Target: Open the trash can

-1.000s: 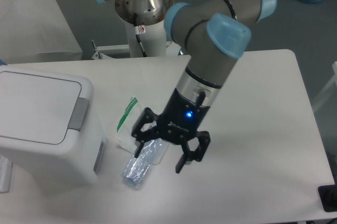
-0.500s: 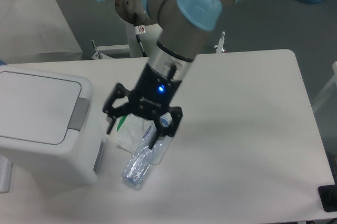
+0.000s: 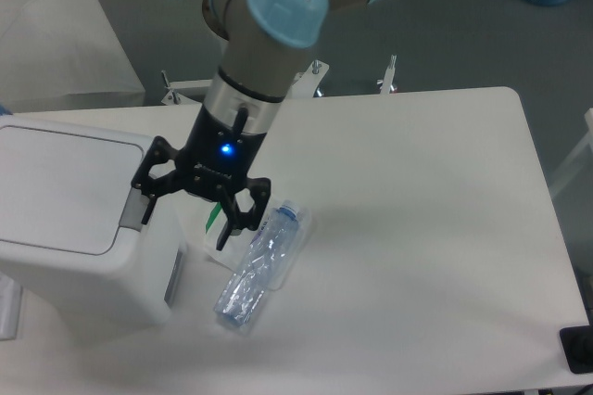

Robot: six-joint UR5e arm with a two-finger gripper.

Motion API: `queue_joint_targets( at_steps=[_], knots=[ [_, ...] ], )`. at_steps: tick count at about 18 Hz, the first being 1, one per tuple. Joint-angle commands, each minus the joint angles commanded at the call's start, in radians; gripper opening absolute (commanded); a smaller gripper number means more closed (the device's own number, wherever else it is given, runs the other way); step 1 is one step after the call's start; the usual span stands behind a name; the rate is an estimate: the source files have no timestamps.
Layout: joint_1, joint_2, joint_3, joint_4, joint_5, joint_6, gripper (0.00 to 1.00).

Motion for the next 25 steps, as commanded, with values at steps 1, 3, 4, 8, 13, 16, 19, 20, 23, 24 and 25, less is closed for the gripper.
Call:
queue_joint_targets(
  at_steps=[1,3,4,8,13,16,19,20,23,24,25],
  knots=[
    [0.000,0.000,-0.002,0.000,0.002,0.000,1.00],
    [0.000,0.002,-0.008,0.000,0.002,0.002,1.00],
    [0.000,0.005,-0.008,0.000,0.002,0.002,1.00],
    [0.000,0.017,-0.034,0.005,0.002,0.006,1.00],
    [-0.002,0.017,-0.034,0.003,0.002,0.005,1.00],
    [-0.002,0.017,-0.032,0.002,0.002,0.002,1.00],
    [-0.002,0.017,-0.034,0.002,0.000,-0.009,1.00],
    [-0.002,0.017,-0.031,0.002,-0.002,-0.014,1.00],
    [0.009,0.017,-0.011,0.002,-0.006,-0.032,1.00],
    [0.023,0.015,-0.003,0.002,-0.005,-0.032,1.00],
    [0.049,0.015,0.009,0.002,-0.005,-0.032,1.00]
  ],
)
